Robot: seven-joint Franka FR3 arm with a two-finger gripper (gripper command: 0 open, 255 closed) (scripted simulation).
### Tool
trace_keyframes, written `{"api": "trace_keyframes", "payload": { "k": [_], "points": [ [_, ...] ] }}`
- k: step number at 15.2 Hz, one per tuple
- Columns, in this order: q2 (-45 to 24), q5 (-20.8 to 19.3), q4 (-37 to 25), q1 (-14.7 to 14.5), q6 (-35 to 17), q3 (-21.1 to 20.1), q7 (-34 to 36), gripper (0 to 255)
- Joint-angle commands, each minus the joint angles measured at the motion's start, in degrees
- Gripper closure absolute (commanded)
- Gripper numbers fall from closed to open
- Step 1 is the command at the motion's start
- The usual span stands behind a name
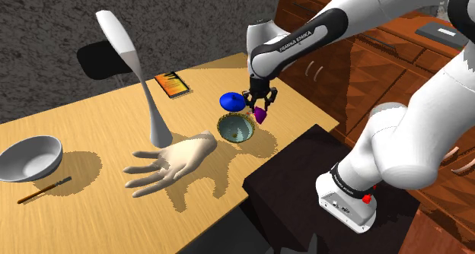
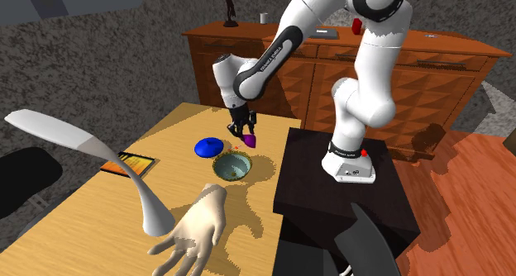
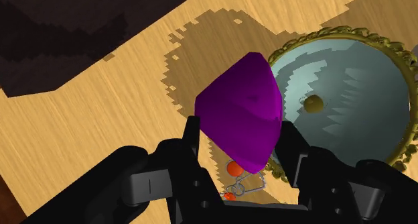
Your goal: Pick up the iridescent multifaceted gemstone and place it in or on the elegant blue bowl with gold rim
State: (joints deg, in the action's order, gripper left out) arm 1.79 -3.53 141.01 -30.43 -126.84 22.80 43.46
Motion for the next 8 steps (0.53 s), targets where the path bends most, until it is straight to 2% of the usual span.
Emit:
{"api": "trace_keyframes", "payload": {
  "k": [1,6,8],
  "points": [
    [-3.14,2.23,-3.77,-1.3,0.94,-1.19,0.82,255],
    [-10.62,6.31,-13.9,-3.44,4.09,-3.78,2.85,255],
    [-11.73,6.78,-13.53,-3.34,2.67,-3.9,2.53,255]
  ]
}}
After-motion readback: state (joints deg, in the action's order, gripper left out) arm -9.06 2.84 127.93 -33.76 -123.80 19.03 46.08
